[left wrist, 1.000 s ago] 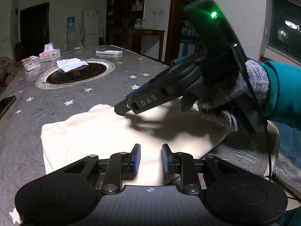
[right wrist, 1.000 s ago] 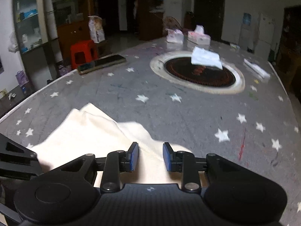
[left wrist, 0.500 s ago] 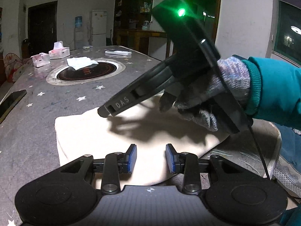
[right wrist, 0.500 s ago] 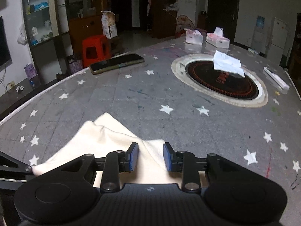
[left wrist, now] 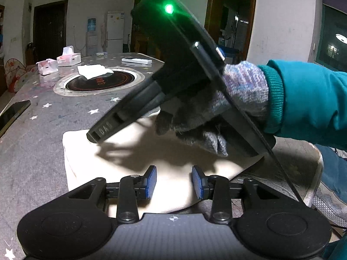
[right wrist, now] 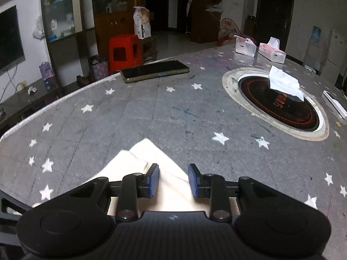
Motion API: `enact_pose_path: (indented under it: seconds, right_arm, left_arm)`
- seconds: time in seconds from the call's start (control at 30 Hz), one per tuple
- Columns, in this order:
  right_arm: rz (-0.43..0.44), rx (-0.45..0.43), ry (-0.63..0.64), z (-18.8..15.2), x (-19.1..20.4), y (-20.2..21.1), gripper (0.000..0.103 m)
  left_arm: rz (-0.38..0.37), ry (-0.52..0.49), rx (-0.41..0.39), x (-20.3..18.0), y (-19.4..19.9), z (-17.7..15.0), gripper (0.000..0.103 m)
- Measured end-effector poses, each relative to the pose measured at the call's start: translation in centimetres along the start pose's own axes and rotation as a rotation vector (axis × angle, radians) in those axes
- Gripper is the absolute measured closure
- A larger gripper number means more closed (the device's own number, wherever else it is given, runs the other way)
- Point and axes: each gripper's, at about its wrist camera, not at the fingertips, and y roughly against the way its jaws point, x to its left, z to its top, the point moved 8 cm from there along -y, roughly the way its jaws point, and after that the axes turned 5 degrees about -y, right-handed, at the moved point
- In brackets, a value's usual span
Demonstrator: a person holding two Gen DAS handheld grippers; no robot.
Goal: Fold clothes
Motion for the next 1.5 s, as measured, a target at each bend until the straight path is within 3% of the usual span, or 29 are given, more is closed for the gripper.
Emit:
enact_pose_path:
  seconds: [0.2, 0.5, 0.77, 1.0, 1.17, 1.5]
  right_arm:
    - [0.05, -0.028, 0.043, 0.7, 1.6, 2.1, 0.075]
    - [0.024, 0.025, 0.094, 0.6, 2.8, -1.4, 0.075]
    - [0.029, -0.024, 0.046, 1.1, 1.0, 2.5, 0.074]
    - [-0.025, -0.048, 0.04, -2.7, -0.5, 7.9, 0.071]
    - [-0.048, -0.066, 0.075, -6.2, 0.5, 10.9, 0.07]
    - [-0.108, -0.128, 0.136, -10.1, 4.2, 10.7, 0.068]
  left_arm:
    - [-0.005, 0.004, -0.005, 0.0, 0.0, 0.0, 0.063]
    - [-0.004, 0.011, -0.007, 0.1, 0.2, -0.2, 0.062]
    - [0.002, 0.021, -0.009, 0.6, 0.8, 0.1, 0.061]
    - [0.081, 0.066, -0.054, 3.5, 2.6, 0.8, 0.061]
    - [0.111, 0.104, -0.035, 4.9, 2.3, 0.3, 0.063]
    - [0.146, 0.063, -0.014, 4.3, 1.9, -0.8, 0.062]
